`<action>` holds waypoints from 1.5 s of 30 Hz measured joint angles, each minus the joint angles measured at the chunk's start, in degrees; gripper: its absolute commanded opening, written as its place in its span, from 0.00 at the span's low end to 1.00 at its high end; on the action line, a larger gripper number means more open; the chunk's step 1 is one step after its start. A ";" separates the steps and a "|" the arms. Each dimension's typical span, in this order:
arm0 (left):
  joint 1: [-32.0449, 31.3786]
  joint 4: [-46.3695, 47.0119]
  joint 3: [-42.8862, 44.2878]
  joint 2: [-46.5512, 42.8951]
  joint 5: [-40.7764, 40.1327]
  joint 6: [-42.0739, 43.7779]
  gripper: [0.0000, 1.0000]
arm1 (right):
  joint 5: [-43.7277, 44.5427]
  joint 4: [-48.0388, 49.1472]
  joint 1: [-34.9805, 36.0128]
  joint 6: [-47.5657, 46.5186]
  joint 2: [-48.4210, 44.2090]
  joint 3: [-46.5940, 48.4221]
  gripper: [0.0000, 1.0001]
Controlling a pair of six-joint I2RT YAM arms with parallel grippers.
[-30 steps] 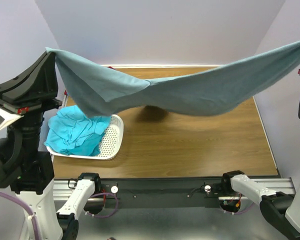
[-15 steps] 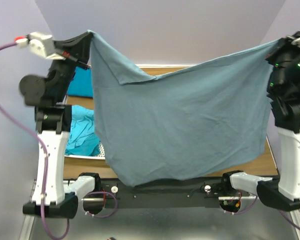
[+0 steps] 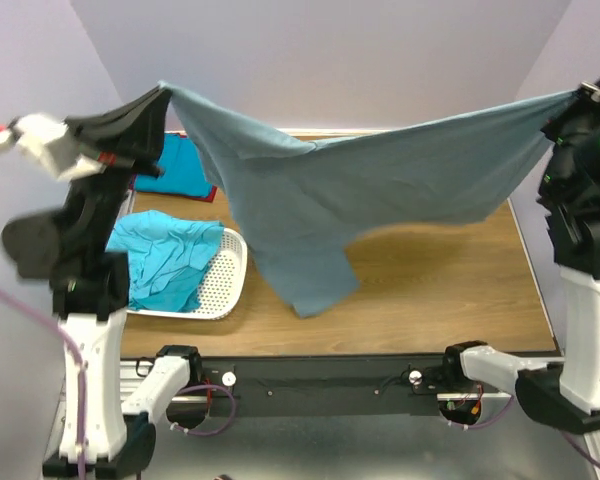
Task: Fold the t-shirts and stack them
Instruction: Flatten the tshirt out
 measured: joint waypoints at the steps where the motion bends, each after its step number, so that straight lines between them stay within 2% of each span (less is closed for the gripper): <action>1: 0.00 0.04 -0.04 -2.36 0.00 0.13 0.00 | -0.13 0.00 0.00 0.00 -1.40 -0.24 0.00; 6: -0.11 -0.44 0.79 -13.07 -0.07 2.78 0.00 | -2.36 0.39 0.00 0.81 -10.49 -2.27 0.00; 12: -0.09 -1.60 3.48 -19.54 -0.20 4.83 0.00 | -4.15 1.05 0.00 2.60 -18.97 -2.78 0.00; 20: -0.09 -3.87 9.73 -19.78 -0.11 5.29 0.00 | -5.07 0.83 0.00 2.56 -18.53 1.79 0.00; 25: 0.07 -0.02 12.52 -18.25 1.25 3.80 0.00 | -4.76 0.87 0.00 1.90 -16.24 5.42 0.00; 30: 1.64 10.27 11.23 -11.50 4.85 -2.12 0.00 | -0.33 1.90 0.00 -1.27 -12.52 7.02 0.00; 34: 1.62 16.48 7.41 -2.01 6.25 -6.10 0.00 | 4.48 5.60 0.00 -4.57 -8.81 3.69 0.00; 39: -3.89 17.86 5.81 15.69 5.18 -4.76 0.00 | 10.82 12.37 -0.02 -9.57 -4.44 -5.60 0.00; 45: -9.25 16.96 11.63 35.91 3.45 -1.64 0.00 | 13.35 23.08 -2.75 -13.99 2.19 -16.15 0.00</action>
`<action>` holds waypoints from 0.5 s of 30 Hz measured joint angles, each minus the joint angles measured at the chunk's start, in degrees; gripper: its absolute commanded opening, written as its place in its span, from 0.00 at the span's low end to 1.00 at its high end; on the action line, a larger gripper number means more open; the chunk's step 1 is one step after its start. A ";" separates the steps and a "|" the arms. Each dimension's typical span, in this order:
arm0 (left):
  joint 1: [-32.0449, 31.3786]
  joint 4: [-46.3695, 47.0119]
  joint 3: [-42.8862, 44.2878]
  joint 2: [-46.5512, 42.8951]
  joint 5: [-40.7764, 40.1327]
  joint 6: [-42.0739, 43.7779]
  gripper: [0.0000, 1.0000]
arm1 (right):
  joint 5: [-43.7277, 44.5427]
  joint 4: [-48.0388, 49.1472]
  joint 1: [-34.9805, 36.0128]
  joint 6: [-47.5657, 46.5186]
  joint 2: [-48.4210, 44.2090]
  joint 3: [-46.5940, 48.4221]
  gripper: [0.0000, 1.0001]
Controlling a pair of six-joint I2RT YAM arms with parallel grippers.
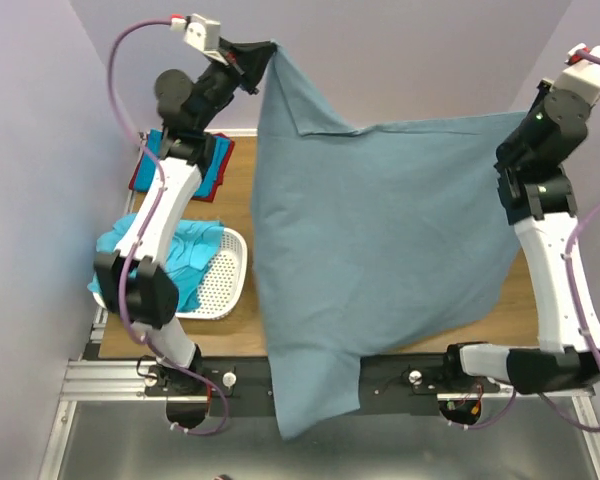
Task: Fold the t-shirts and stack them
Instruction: Flatten the tshirt out
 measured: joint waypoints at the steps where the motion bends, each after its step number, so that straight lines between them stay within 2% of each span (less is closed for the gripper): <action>1: -0.33 -0.24 1.70 2.75 -0.22 0.28 0.06 | -0.22 1.18 -1.11 0.04 1.22 -0.87 0.08; 2: -0.76 -0.24 4.70 7.74 -0.39 0.66 0.30 | -1.05 2.38 -4.42 0.68 3.80 -1.99 0.23; 3: -1.05 -0.35 6.51 10.60 -0.50 0.76 0.42 | -1.60 3.17 -6.51 1.18 5.33 -2.40 0.70; 4: -1.07 -0.83 8.50 13.38 -0.48 1.03 0.52 | -2.49 3.98 -8.79 1.95 6.95 -2.73 0.85; 5: -1.27 -1.05 12.37 17.66 -0.59 0.90 0.82 | -3.06 4.35 -10.91 2.56 8.59 -2.89 1.00; 6: -1.53 -1.40 14.08 19.93 -0.68 0.98 0.89 | -3.67 4.63 -13.05 3.02 10.71 -2.91 1.00; 7: -1.68 -2.12 15.56 21.73 -0.85 0.96 0.91 | -4.09 4.70 -14.45 3.41 12.37 -2.89 1.00; 12: -3.15 -4.76 15.23 22.91 -3.69 3.06 0.91 | -6.40 2.99 -15.65 5.33 16.02 -2.86 1.00; 15: -5.46 -4.92 8.81 17.84 -6.58 4.87 0.91 | -8.90 2.40 -15.47 8.15 13.66 -4.07 1.00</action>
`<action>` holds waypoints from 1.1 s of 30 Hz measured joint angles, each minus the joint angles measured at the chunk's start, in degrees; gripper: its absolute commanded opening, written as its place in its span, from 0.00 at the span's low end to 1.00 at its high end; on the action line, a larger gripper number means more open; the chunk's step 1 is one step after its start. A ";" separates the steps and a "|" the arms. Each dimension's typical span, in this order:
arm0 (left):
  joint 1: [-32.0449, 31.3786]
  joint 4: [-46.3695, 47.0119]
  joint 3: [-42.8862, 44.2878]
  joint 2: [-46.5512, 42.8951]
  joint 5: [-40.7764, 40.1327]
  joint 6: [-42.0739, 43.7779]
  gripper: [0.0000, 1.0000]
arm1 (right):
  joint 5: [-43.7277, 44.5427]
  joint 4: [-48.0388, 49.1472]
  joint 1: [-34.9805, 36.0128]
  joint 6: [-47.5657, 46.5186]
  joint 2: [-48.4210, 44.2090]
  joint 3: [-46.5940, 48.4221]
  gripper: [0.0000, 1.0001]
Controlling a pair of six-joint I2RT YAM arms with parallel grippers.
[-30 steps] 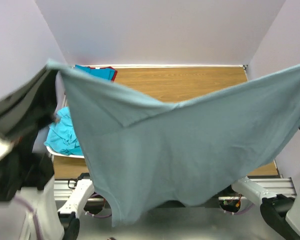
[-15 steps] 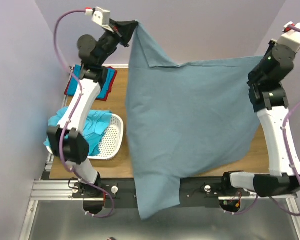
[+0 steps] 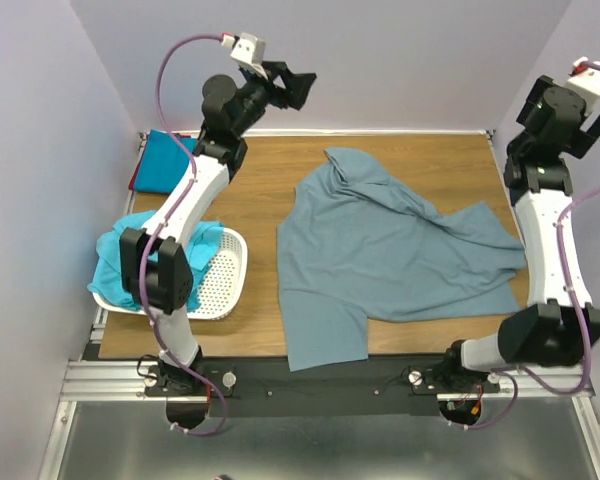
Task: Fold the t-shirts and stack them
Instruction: Flatten the tshirt out
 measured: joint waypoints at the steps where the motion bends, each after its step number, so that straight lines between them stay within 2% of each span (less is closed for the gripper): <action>1: -0.92 0.31 -2.91 -2.14 -0.90 0.52 0.91 | -1.42 -0.57 -0.02 1.68 -2.01 -1.27 1.00; 4: -4.20 0.02 -13.27 -10.16 -4.13 1.42 0.91 | -5.53 -1.92 -0.02 5.99 -7.56 -5.18 1.00; 8: -7.69 -0.72 -24.87 -16.83 -7.65 1.66 0.92 | -15.72 -3.32 -0.02 14.03 -16.33 -14.27 1.00; 11: -9.97 -2.45 -32.63 -17.81 -10.47 1.77 0.92 | -24.00 -4.76 -0.02 19.50 -19.17 -21.68 1.00; 16: -11.41 -6.16 -42.69 -16.28 -11.61 1.05 0.92 | -35.34 -6.58 0.33 25.59 -17.53 -32.63 1.00; 23: -11.37 -6.14 -46.34 -12.61 -10.80 -1.27 0.93 | -40.50 -7.78 1.90 28.76 -12.70 -39.78 1.00; 33: -11.39 -4.02 -44.65 -4.00 -6.78 -4.55 0.94 | -41.66 -7.02 2.99 30.01 -2.60 -40.70 1.00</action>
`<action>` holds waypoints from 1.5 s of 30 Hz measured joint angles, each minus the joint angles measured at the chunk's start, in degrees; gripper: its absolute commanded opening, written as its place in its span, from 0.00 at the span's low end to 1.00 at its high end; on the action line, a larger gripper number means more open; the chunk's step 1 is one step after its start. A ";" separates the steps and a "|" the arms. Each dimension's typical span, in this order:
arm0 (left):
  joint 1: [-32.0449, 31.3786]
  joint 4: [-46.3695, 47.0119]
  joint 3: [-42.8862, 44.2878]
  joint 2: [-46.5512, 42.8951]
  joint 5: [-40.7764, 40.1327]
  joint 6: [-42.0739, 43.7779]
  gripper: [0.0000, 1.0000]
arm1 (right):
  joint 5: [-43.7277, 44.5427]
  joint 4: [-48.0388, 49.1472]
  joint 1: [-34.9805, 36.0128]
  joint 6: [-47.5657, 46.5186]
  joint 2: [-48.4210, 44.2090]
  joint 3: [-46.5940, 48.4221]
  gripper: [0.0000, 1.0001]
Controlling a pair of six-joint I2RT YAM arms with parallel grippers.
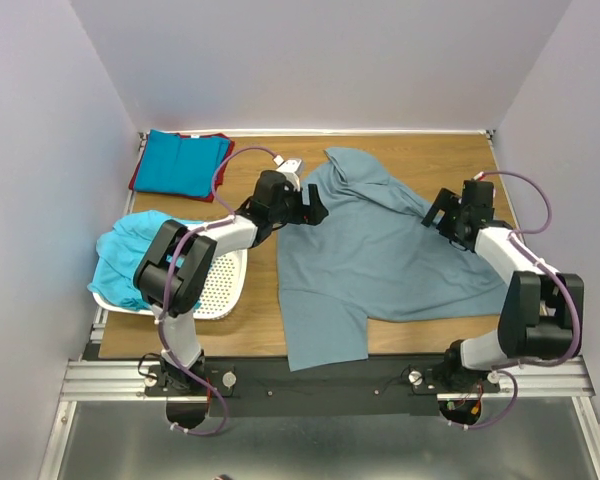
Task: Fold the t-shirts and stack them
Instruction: Flatten the tshirt out
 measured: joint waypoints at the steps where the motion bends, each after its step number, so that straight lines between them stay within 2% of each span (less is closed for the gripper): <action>1: 0.00 -0.02 0.17 0.63 0.37 -0.24 0.95 | -0.02 0.00 0.02 0.09 1.16 0.00 1.00; 12: 2.29 0.48 6.86 7.10 5.05 -4.81 0.95 | 0.13 -0.04 0.24 1.46 12.28 2.84 1.00; 25: 4.55 -1.53 16.74 14.49 7.78 -5.70 0.95 | 1.66 -0.52 0.26 2.01 23.96 16.06 1.00; 32: 5.81 -4.81 22.01 15.47 6.88 -4.57 0.95 | 1.53 -1.05 0.26 1.97 29.68 23.76 1.00; 40: 2.58 -5.16 19.98 12.72 5.01 -3.56 0.95 | 0.50 -2.25 1.20 1.38 30.53 26.40 1.00; 45: -0.11 -4.72 16.33 12.59 5.07 -3.72 0.95 | 0.52 -2.47 1.77 1.29 26.47 23.89 1.00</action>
